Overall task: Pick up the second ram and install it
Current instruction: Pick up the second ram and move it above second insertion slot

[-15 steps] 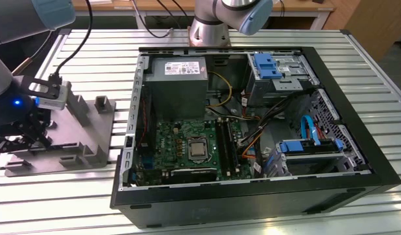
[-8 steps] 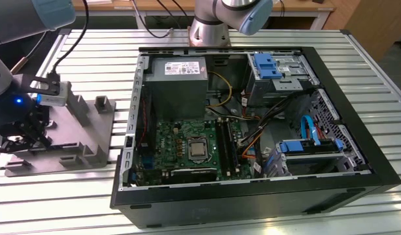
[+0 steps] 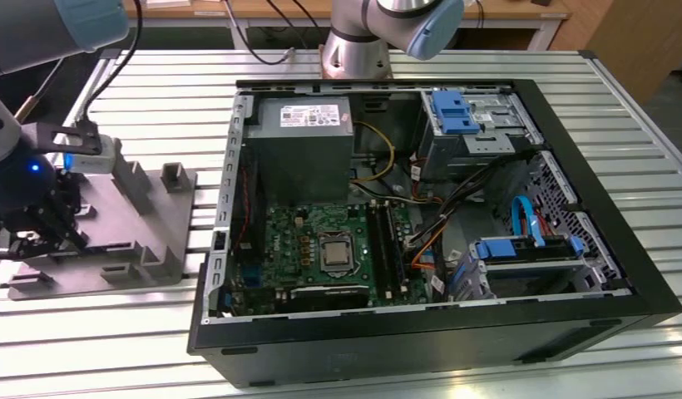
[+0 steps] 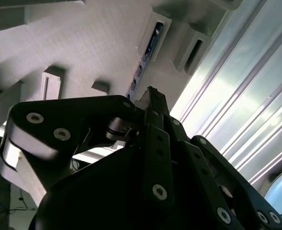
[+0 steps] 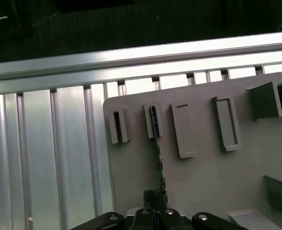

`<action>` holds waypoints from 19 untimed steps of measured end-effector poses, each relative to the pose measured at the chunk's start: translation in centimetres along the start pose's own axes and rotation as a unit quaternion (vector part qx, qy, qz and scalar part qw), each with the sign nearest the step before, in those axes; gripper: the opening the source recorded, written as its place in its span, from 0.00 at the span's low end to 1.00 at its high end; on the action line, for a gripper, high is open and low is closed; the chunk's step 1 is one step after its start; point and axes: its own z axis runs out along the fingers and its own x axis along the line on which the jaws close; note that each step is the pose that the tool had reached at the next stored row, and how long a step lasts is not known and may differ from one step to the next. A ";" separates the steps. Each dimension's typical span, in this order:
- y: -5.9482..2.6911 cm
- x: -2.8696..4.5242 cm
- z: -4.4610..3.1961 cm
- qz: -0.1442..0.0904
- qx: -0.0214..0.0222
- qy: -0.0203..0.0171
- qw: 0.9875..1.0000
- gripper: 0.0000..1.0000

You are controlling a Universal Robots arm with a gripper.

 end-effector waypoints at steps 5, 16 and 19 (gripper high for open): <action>0.01 0.00 0.00 -0.039 0.000 -0.001 0.999 0.10; 0.00 0.00 0.03 -0.083 -0.001 -0.017 0.996 0.10; 0.00 0.00 0.04 -0.084 -0.001 -0.017 0.996 0.10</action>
